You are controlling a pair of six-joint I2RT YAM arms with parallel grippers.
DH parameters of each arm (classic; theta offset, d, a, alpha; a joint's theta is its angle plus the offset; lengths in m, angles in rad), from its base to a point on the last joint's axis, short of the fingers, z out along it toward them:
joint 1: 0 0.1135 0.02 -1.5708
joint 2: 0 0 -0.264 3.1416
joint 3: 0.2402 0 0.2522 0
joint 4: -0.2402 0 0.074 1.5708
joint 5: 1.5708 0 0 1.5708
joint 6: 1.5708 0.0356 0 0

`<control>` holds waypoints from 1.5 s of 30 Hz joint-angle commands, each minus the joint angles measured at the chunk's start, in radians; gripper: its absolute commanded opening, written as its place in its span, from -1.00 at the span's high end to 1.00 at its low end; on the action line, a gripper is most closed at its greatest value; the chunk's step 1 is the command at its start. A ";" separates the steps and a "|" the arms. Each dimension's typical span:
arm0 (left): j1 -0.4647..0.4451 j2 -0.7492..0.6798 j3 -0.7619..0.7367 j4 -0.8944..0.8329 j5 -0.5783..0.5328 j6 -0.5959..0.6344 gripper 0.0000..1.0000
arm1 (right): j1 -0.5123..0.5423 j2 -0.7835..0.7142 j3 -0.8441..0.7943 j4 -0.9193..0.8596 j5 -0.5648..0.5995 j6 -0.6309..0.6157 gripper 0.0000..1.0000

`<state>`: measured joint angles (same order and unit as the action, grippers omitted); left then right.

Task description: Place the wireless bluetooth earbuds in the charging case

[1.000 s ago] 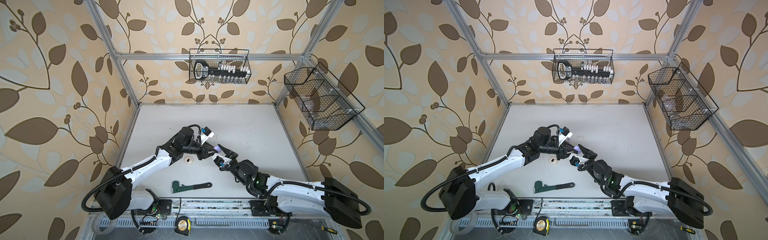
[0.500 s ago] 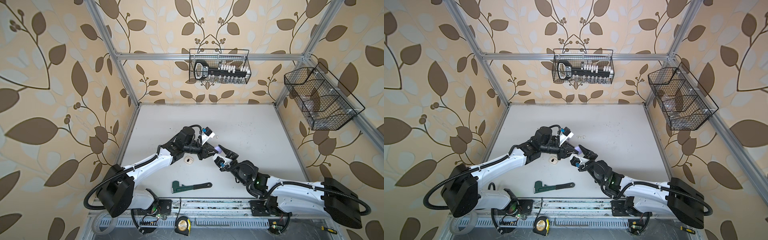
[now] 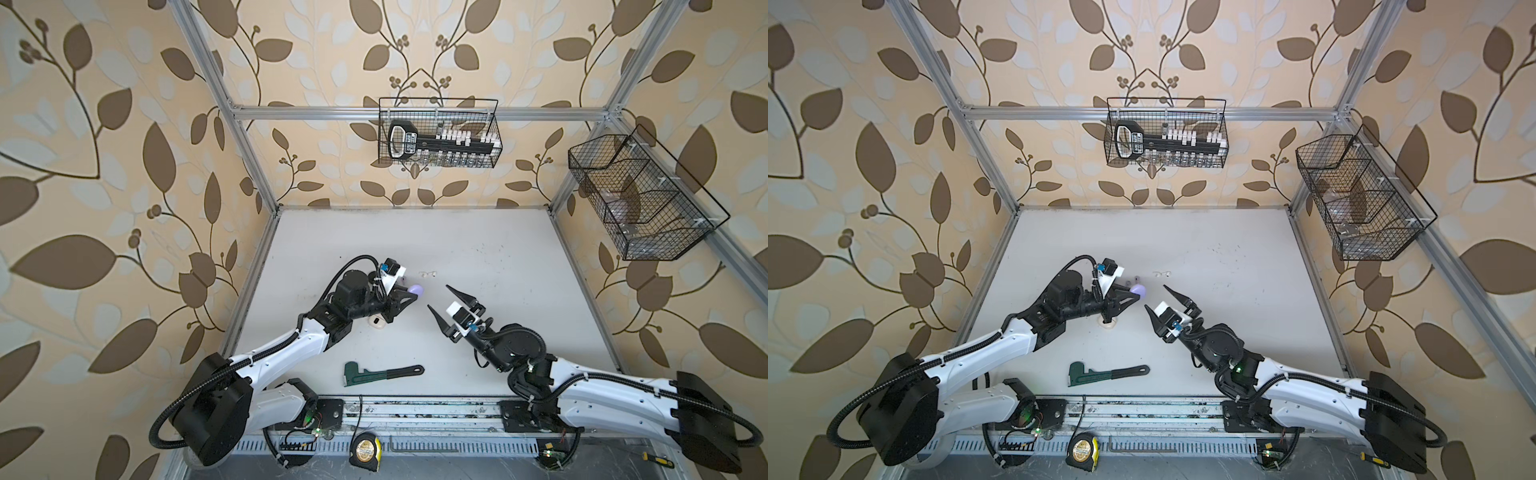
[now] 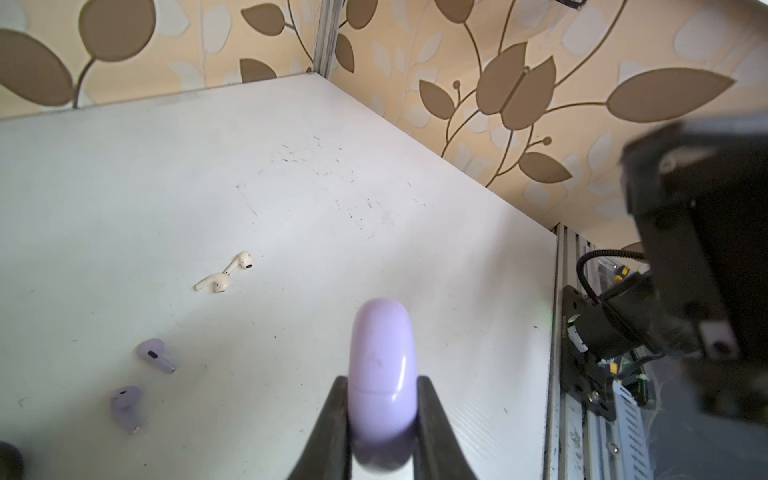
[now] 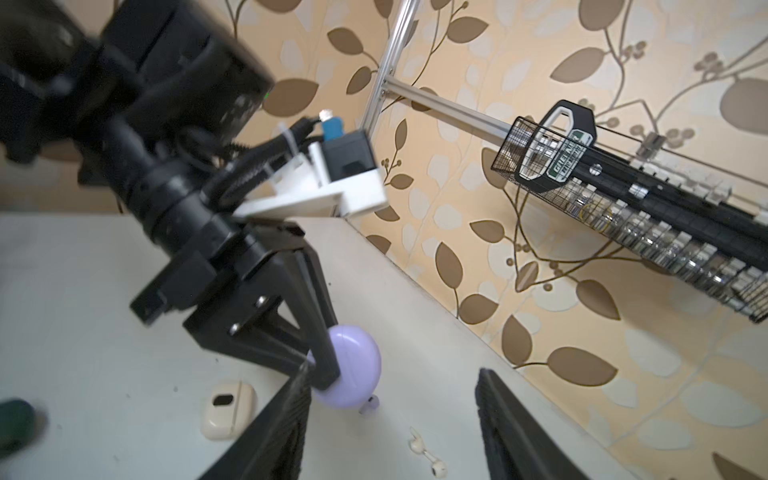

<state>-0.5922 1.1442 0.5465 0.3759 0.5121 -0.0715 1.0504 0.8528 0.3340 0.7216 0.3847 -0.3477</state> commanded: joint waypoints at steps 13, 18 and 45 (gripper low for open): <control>-0.001 -0.028 -0.125 0.339 0.163 0.190 1.00 | -0.067 -0.088 0.133 -0.403 -0.089 0.380 -0.45; 0.000 -0.038 -0.129 0.339 0.204 0.209 1.00 | -0.071 -0.004 0.160 -0.400 -0.181 0.369 -0.40; -0.006 -0.029 -0.135 0.396 0.364 0.219 1.00 | -0.209 0.115 0.224 -0.450 -0.204 0.474 -0.32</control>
<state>-0.5892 1.1210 0.4156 0.6926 0.8043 0.1310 0.8589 0.9565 0.5293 0.2909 0.1543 0.0967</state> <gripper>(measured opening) 0.223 0.659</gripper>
